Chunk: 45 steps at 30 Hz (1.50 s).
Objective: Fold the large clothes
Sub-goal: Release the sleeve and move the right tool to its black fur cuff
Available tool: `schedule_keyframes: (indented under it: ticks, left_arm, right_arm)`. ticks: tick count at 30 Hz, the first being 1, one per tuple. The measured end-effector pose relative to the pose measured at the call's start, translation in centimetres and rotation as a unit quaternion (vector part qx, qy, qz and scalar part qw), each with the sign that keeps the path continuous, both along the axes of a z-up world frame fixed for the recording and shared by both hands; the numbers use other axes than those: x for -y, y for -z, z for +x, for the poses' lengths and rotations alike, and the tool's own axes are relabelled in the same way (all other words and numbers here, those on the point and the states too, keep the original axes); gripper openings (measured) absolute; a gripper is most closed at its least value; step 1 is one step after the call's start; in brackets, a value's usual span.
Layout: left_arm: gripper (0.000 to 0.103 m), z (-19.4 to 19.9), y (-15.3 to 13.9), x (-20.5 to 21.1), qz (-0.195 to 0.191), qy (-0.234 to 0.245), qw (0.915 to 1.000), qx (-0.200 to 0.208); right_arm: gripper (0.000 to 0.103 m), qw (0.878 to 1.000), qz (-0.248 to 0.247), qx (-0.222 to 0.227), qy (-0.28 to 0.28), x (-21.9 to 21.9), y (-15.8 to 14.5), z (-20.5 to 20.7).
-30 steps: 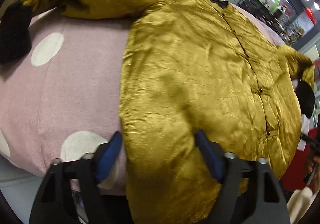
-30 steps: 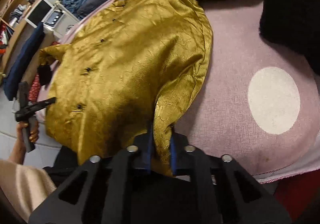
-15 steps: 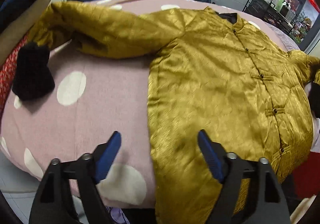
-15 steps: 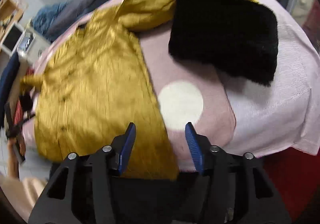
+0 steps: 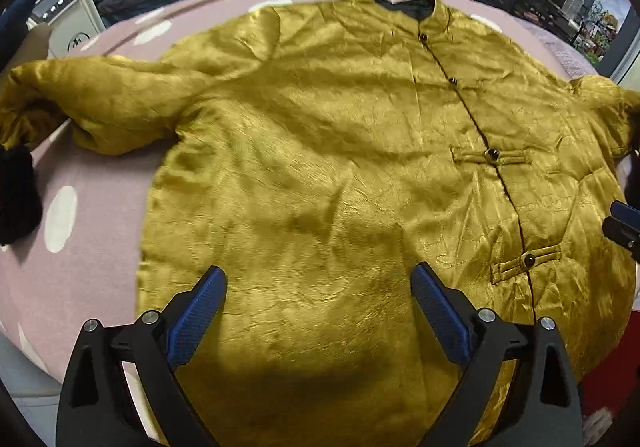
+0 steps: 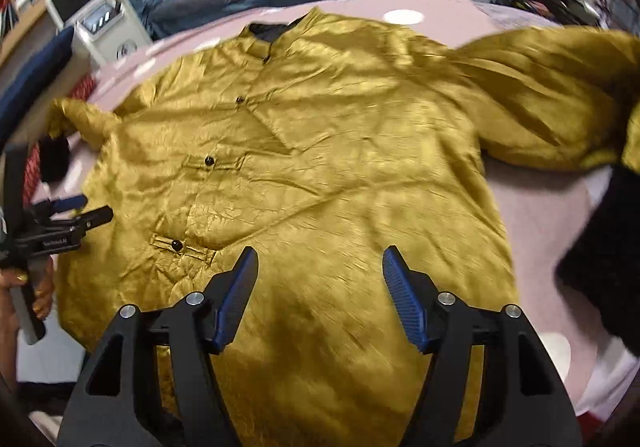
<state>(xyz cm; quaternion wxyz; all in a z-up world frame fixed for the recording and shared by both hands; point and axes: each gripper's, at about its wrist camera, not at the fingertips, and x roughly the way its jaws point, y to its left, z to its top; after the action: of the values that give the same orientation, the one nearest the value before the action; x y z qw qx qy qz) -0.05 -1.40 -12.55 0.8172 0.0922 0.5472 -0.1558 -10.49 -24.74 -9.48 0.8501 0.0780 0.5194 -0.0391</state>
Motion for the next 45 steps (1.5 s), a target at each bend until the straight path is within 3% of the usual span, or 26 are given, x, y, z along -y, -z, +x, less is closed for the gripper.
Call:
schedule_keyframes:
  ticks: [5, 9, 13, 23, 26, 33, 40, 45]
  left_arm:
    - [0.098, 0.5, 2.3, 0.9, 0.037, -0.008, 0.9993, 0.0]
    - [0.098, 0.2, 2.6, 1.3, 0.044, -0.014, 0.9986, 0.024]
    - [0.098, 0.2, 2.6, 1.3, 0.034, -0.027, 0.9986, 0.032]
    - [0.098, 0.4, 2.5, 1.5, 0.041, -0.025, 0.9986, 0.021]
    - [0.098, 0.6, 2.5, 1.5, 0.041, -0.023, 0.9987, 0.018]
    - [0.098, 0.7, 2.5, 1.6, 0.043, -0.029, 0.9985, 0.016]
    - [0.098, 0.8, 2.6, 1.6, 0.043, -0.033, 0.9984, 0.015]
    - [0.098, 0.8, 2.6, 1.7, 0.047, -0.034, 0.9982, 0.012]
  right_arm:
    - [0.068, 0.997, -0.06, -0.037, 0.005, -1.5, 3.5, 0.7]
    - [0.094, 0.991, -0.136, -0.013, 0.013, -2.4, 4.4, 0.2]
    - [0.098, 0.995, -0.083, -0.018, 0.055, -0.7, 4.9, 0.4]
    - [0.098, 0.996, -0.082, -0.021, 0.034, -0.8, 4.6, 0.4]
    - [0.098, 0.996, -0.081, 0.015, 0.036, 0.1, 3.3, -0.9]
    - [0.098, 0.969, -0.22, 0.066, 0.093, 5.3, 0.0, -6.5]
    - [0.097, 0.947, -0.25, 0.093, 0.179, 12.6, -3.4, -13.6]
    - [0.096, 0.934, -0.297, 0.063, 0.188, 15.0, -2.9, -16.0]
